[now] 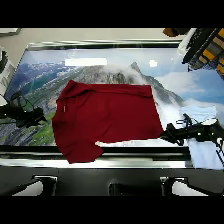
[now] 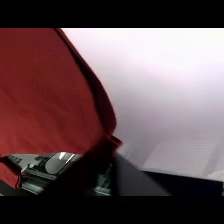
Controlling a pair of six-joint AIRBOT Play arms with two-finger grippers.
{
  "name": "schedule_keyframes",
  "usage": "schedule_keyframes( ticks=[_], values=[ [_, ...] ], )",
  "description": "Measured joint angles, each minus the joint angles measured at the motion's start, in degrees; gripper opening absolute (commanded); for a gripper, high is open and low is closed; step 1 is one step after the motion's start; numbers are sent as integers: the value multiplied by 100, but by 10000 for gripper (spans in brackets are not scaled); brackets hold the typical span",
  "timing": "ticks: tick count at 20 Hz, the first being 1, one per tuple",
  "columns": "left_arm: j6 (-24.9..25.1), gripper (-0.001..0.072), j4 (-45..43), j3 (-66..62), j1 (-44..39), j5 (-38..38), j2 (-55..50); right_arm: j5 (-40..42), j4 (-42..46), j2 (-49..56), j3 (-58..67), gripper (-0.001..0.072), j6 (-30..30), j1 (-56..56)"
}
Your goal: Fold the clothes and pants, and hang the long-sleeved shirts on hangers.
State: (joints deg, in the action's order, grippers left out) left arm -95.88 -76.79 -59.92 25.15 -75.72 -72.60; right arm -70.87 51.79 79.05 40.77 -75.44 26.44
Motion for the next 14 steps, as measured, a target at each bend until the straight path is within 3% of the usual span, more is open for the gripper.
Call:
schedule_keyframes(
  ticks=[4, 8, 14],
  values=[
    [70, 389, 140, 1078, 461, 262, 623, 260, -50, -98, -63, 30, 90, 0],
    [634, 389, 734, 2341, 1023, 614, 1294, 376, -63, -232, -81, 29, 129, 0],
    [1250, 389, 1561, 3270, 1237, 1097, 1488, 385, -120, -341, -83, 29, 131, 0]
  ],
)
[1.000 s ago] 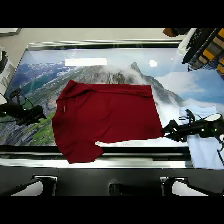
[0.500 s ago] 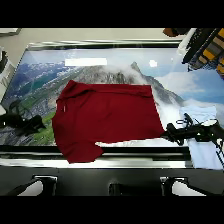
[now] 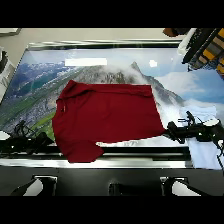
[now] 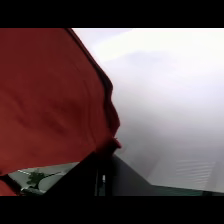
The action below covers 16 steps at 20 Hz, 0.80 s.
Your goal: Fold the clothes and pants, and hang the long-sleeved shirts on hangers.
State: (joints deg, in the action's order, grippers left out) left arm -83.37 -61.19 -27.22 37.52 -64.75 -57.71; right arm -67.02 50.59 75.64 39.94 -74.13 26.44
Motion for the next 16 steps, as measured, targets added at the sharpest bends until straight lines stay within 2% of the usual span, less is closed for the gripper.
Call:
schedule_keyframes(
  ticks=[6, 7, 8, 9, 13, 16],
  values=[
    [210, 371, 538, 164, -313, 343, -299, -46, -179, -13, 0, 29, 44, 0],
    [223, 281, 658, 170, -402, 376, -391, -46, -203, -13, 0, 29, 48, 0],
    [227, 56, 728, 179, -505, 442, -485, -70, -214, -13, 0, 29, 63, 0],
    [236, 12, 743, 181, -590, 507, -570, -87, -243, -13, 0, 28, 74, 0],
    [256, 10, 824, 24, -817, 634, -693, -146, -407, -61, 2, 26, 223, -190],
    [245, 9, 901, -511, -883, 608, -603, 181, -433, -245, 210, 26, 293, -876]
  ],
)
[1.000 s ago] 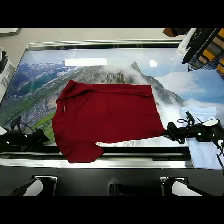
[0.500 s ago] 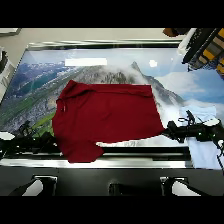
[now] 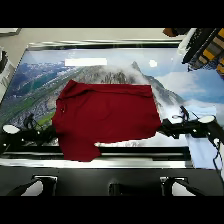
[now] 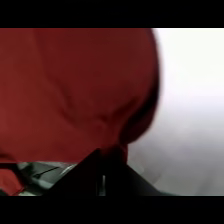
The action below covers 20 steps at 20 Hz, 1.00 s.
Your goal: Fold the clothes and pants, and hang the long-sleeved shirts on hangers.
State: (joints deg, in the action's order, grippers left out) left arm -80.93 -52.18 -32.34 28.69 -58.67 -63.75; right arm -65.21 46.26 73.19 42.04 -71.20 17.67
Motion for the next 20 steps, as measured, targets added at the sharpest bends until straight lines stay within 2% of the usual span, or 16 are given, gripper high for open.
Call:
schedule_keyframes(
  ticks=[3, 5, 10, 14, 20],
  values=[
    [-33, 9, 66, -966, -109, -118, 90, 485, 424, -173, 861, 26, -343, -739],
    [-122, 9, 83, -1864, -203, -210, 127, 667, 988, -232, 1899, 26, -688, -1169],
    [-577, 10, -37, -4666, -306, -472, 354, 365, 2356, -400, 4964, 26, -1482, -1683],
    [-1316, 10, -837, -6634, -326, -911, 852, -234, 2796, -990, 6802, 26, -1744, -1777],
    [-2369, 10, -2430, -7663, -328, -1231, 1991, -490, 3180, -2509, 7538, 26, -2221, -1805]
  ],
)
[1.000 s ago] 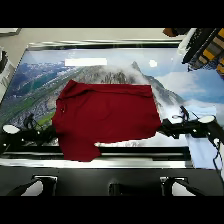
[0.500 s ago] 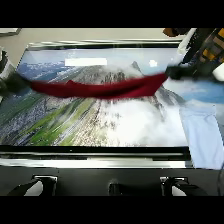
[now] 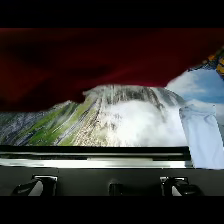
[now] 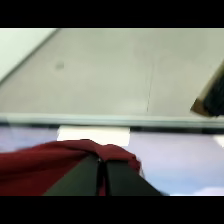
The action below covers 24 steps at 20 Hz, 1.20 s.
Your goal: Fold the clothes and pants, and hang the long-sleeved shirts on hangers.
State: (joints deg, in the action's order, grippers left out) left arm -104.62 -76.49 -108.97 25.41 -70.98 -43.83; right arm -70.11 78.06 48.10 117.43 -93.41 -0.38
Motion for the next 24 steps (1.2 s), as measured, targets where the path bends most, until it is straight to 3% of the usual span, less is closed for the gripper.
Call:
schedule_keyframes(
  ticks=[4, 11, 16, 20, 24],
  values=[
    [-144, 10, -411, -61, -4, -157, 157, -28, 337, -280, 52, 27, -444, 0],
    [678, 10, 245, 866, -118, -302, -977, -590, 518, 1241, -459, 26, -697, -2],
    [1154, 12, 442, 1670, -678, 549, -2761, -223, 597, 3165, -723, 27, -719, -2],
    [1276, 12, 525, 1858, -1121, 1384, -4286, 479, 627, 4538, -767, 27, -732, -2],
    [1318, 12, 518, 1908, -1290, 2100, -5174, 826, 636, 5399, -778, 27, -737, 0]
  ],
)
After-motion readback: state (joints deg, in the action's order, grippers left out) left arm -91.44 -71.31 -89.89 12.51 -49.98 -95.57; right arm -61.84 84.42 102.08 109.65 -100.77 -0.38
